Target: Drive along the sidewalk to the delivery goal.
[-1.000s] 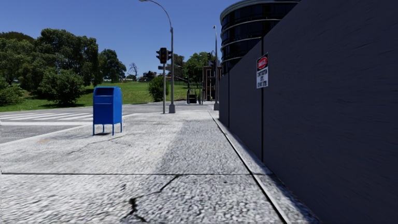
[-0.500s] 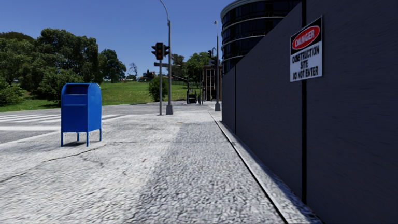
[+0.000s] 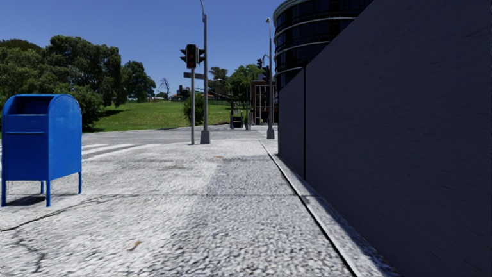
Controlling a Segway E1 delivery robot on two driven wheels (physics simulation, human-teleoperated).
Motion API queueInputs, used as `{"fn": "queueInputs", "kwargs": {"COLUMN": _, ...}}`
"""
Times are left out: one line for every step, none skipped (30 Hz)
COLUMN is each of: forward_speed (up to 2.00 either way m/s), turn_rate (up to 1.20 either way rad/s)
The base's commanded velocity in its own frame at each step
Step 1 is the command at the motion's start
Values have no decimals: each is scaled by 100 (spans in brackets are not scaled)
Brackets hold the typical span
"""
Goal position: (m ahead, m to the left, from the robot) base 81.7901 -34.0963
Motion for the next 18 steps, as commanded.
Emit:
{"fn": "queueInputs", "kwargs": {"forward_speed": 200, "turn_rate": 0}}
{"fn": "queueInputs", "kwargs": {"forward_speed": 200, "turn_rate": 0}}
{"fn": "queueInputs", "kwargs": {"forward_speed": 200, "turn_rate": 0}}
{"fn": "queueInputs", "kwargs": {"forward_speed": 200, "turn_rate": 0}}
{"fn": "queueInputs", "kwargs": {"forward_speed": 200, "turn_rate": 0}}
{"fn": "queueInputs", "kwargs": {"forward_speed": 200, "turn_rate": 0}}
{"fn": "queueInputs", "kwargs": {"forward_speed": 200, "turn_rate": 0}}
{"fn": "queueInputs", "kwargs": {"forward_speed": 200, "turn_rate": 0}}
{"fn": "queueInputs", "kwargs": {"forward_speed": 200, "turn_rate": 0}}
{"fn": "queueInputs", "kwargs": {"forward_speed": 200, "turn_rate": 0}}
{"fn": "queueInputs", "kwargs": {"forward_speed": 200, "turn_rate": 0}}
{"fn": "queueInputs", "kwargs": {"forward_speed": 200, "turn_rate": 0}}
{"fn": "queueInputs", "kwargs": {"forward_speed": 200, "turn_rate": 0}}
{"fn": "queueInputs", "kwargs": {"forward_speed": 200, "turn_rate": 0}}
{"fn": "queueInputs", "kwargs": {"forward_speed": 200, "turn_rate": 0}}
{"fn": "queueInputs", "kwargs": {"forward_speed": 200, "turn_rate": 0}}
{"fn": "queueInputs", "kwargs": {"forward_speed": 200, "turn_rate": 0}}
{"fn": "queueInputs", "kwargs": {"forward_speed": 200, "turn_rate": 0}}
